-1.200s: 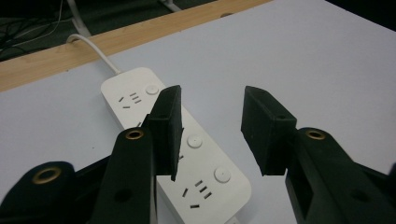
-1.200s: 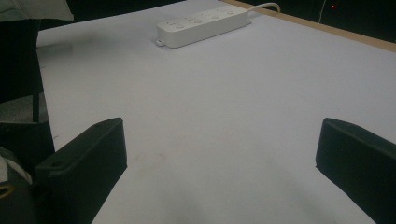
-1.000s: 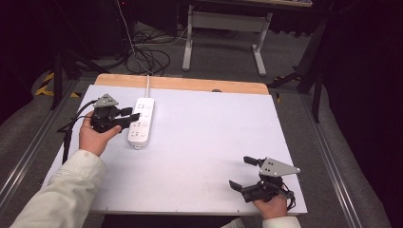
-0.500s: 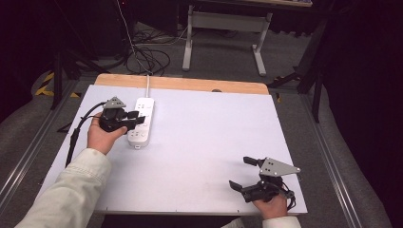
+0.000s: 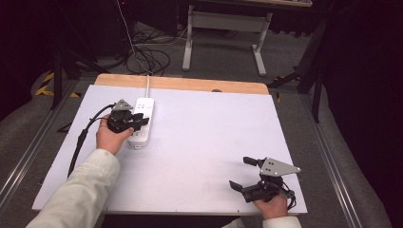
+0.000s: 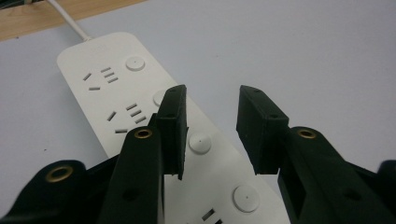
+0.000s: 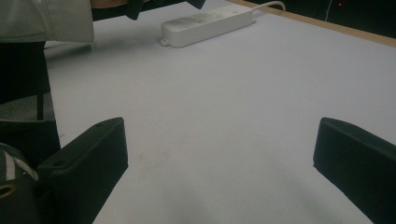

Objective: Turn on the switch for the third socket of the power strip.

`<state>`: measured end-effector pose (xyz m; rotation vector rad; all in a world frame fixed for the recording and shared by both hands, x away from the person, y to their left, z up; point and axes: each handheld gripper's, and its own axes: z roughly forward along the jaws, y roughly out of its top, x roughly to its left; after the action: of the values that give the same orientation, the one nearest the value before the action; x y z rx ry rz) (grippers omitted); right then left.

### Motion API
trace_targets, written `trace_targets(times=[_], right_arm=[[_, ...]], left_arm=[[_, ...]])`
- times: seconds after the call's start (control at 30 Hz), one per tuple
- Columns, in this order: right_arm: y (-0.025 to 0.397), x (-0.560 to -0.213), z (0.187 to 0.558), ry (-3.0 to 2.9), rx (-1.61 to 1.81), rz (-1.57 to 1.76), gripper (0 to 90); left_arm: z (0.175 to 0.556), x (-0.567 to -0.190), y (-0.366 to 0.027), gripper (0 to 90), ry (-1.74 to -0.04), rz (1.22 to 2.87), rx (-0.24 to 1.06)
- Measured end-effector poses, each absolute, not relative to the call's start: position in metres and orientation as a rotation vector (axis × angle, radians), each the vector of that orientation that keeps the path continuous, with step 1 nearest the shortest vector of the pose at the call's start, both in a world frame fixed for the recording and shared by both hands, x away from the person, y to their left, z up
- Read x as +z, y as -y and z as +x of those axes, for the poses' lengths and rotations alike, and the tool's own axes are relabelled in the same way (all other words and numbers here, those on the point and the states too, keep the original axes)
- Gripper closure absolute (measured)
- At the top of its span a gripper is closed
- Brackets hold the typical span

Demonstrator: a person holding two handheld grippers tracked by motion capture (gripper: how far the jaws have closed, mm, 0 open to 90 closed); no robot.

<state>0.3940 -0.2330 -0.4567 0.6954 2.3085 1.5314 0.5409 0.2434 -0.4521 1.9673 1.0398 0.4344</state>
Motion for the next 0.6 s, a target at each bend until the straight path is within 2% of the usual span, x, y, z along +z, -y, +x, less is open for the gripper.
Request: trace_targets(times=[0.13,0.47,0.6], right_arm=[[0.2332,-0.4567,0.3939,-2.308,1.537,0.696,3.7],[0.2330,-0.4566,0.3937,-2.309,1.546,0.684,4.9],[0.2333,-0.4566,0.3936,-2.307,1.554,0.684,4.8]], left_arm=[[0.5420,-0.4536,-0.2435,65.3,-1.041,1.989,0.460],[0.5420,-0.4577,-0.2418,89.6,-1.041,2.035,0.487],[0.5427,-0.4588,-0.2409,89.9,-1.045,2.038,0.506]])
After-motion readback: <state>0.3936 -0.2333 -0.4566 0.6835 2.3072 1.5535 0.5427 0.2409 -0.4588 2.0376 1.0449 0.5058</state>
